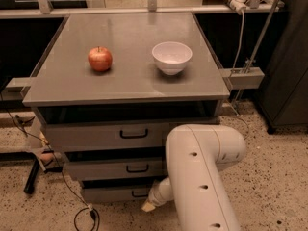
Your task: Open bottom drawer
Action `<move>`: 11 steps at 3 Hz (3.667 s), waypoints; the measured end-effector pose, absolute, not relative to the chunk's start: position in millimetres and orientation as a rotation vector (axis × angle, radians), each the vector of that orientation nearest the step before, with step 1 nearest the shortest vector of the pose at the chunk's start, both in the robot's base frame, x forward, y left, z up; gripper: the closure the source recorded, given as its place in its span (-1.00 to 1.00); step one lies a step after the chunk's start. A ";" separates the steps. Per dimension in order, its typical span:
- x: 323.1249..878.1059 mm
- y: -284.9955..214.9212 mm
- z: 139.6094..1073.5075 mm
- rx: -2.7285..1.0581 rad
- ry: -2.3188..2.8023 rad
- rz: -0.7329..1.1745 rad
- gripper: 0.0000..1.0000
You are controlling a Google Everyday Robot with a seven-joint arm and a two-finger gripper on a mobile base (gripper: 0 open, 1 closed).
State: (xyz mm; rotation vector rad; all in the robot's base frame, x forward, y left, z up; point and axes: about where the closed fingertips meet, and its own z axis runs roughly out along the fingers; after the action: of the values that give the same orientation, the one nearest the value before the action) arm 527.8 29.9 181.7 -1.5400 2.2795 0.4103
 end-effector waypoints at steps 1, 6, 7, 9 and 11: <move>527.8 29.9 181.7 -1.540 2.279 0.410 0.32; 528.9 28.5 200.9 -1.540 2.280 0.410 1.00; 528.8 26.8 203.5 -1.540 2.280 0.410 1.00; 533.1 29.7 204.8 -1.526 2.266 0.417 1.00; 530.6 29.5 206.4 -1.493 2.278 0.429 1.00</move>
Offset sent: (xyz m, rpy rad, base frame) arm 0.0000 0.0000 0.0000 0.0000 0.0000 0.0000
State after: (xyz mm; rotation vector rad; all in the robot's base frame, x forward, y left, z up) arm 530.6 29.5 206.4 -1.4935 2.2778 0.4292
